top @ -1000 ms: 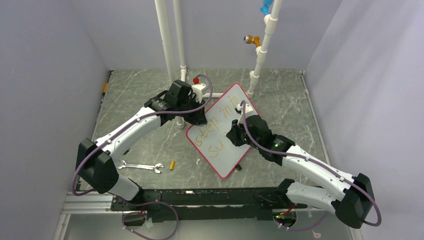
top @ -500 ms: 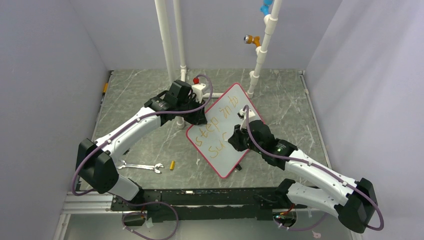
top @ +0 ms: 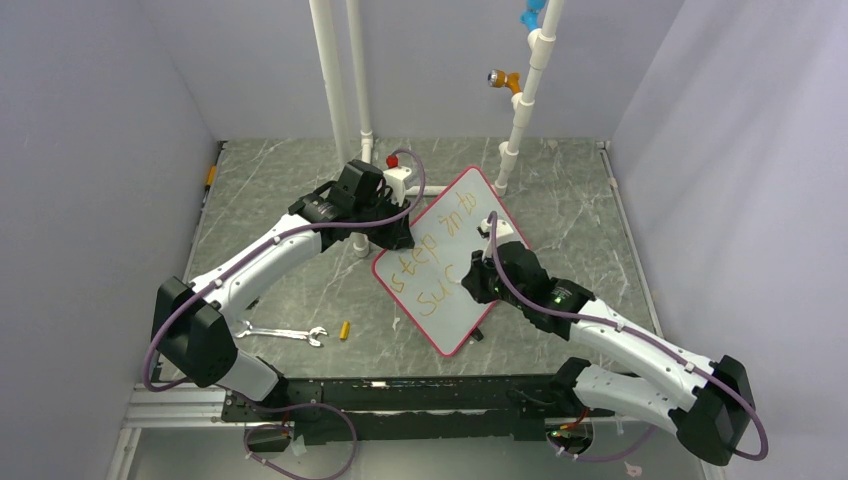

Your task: Write a sentence on the whiteboard

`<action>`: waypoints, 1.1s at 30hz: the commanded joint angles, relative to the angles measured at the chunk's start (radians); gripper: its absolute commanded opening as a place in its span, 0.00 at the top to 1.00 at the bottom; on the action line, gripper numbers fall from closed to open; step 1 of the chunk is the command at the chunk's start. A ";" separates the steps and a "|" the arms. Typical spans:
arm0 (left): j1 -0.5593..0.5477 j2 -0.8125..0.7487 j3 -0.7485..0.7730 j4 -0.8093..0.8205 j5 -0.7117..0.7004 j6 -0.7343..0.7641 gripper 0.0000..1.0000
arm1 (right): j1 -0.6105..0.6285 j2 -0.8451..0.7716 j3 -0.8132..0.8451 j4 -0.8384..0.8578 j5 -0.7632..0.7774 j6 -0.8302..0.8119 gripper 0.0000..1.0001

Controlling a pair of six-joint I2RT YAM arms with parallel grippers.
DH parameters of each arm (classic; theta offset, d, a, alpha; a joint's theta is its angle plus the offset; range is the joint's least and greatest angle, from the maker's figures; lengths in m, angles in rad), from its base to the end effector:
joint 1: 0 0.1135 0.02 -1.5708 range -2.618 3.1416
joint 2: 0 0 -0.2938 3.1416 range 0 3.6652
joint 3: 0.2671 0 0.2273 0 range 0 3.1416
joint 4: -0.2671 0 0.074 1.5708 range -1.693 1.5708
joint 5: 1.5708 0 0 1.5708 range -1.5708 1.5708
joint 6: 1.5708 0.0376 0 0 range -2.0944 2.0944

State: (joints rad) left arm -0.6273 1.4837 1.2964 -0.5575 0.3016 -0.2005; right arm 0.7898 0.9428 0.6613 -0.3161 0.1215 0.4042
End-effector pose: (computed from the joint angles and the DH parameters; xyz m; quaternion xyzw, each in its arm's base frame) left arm 0.2378 -0.1862 0.3498 0.2507 0.8722 -0.2856 0.3080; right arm 0.1206 0.1152 0.2853 -0.1412 0.8714 0.2180 0.4162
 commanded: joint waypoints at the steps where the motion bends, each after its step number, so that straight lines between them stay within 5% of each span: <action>1: -0.007 -0.016 0.023 0.003 -0.111 0.116 1.00 | 0.000 0.027 0.054 -0.044 0.087 -0.014 1.00; 16: -0.009 -0.020 0.021 0.004 -0.109 0.116 1.00 | -0.011 -0.061 0.077 -0.016 0.150 -0.010 1.00; 33: -0.009 -0.019 0.023 0.002 -0.110 0.119 1.00 | -0.077 0.036 0.135 0.044 0.120 -0.024 1.00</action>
State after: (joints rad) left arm -0.6319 1.4822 1.2964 -0.5499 0.3019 -0.2001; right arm 0.7277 0.9653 0.7406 -0.3317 0.2516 0.3916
